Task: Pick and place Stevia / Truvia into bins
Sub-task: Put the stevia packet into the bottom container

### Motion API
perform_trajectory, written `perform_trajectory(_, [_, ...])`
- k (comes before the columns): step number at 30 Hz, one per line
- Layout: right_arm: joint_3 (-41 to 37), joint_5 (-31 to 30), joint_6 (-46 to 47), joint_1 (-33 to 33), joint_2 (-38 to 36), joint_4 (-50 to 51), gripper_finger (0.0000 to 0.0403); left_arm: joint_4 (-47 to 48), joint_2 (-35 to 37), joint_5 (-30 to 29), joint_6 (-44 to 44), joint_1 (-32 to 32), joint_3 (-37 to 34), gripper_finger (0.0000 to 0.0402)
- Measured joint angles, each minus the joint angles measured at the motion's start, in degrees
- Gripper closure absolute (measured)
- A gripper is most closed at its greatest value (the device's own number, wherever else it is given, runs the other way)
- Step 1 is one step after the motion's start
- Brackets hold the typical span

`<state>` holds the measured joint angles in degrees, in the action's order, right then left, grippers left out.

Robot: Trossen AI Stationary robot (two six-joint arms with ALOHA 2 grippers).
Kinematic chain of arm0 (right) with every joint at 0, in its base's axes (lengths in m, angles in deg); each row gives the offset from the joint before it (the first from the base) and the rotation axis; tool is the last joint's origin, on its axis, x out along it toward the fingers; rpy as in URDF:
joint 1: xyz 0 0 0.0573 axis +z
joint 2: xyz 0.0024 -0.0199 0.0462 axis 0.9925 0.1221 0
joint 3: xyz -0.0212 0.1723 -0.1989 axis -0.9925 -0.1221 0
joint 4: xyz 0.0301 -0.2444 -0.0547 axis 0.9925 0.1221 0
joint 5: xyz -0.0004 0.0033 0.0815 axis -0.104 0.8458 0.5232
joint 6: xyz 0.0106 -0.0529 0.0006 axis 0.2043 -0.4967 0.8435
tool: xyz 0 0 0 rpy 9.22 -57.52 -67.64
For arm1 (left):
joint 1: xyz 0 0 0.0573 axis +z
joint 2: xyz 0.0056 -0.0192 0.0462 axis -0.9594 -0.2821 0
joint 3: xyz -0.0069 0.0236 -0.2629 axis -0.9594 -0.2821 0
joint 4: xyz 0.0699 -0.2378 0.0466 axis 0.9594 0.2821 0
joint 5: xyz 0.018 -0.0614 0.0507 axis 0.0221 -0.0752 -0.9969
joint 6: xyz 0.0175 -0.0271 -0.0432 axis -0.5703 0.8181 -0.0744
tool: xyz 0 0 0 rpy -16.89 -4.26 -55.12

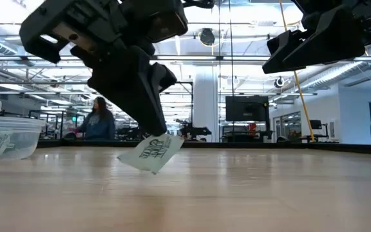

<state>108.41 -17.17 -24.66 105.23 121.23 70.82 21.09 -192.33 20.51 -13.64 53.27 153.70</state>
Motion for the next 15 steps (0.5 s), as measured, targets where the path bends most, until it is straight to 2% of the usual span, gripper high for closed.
perform_trajectory(5, [0.0, 0.0, 0.2, 0.0, 0.0, 0.2, 0.0232, 2.2, 0.5, 0.2, 0.2, -1.5, 0.0, 0.0398])
perform_trajectory(10, [0.0, 0.0, 0.2, 0.0, 0.0, 0.5, 0.0232, 7.9, 7.0, -1.7, 2.0, -4.3, 0.2, 0.0398])
perform_trajectory(15, [0.0, 0.0, 0.2, 0.0, 0.0, 0.1, 0.0232, 17.2, 14.9, -6.0, 11.5, -8.9, 0.1, 0.0398])
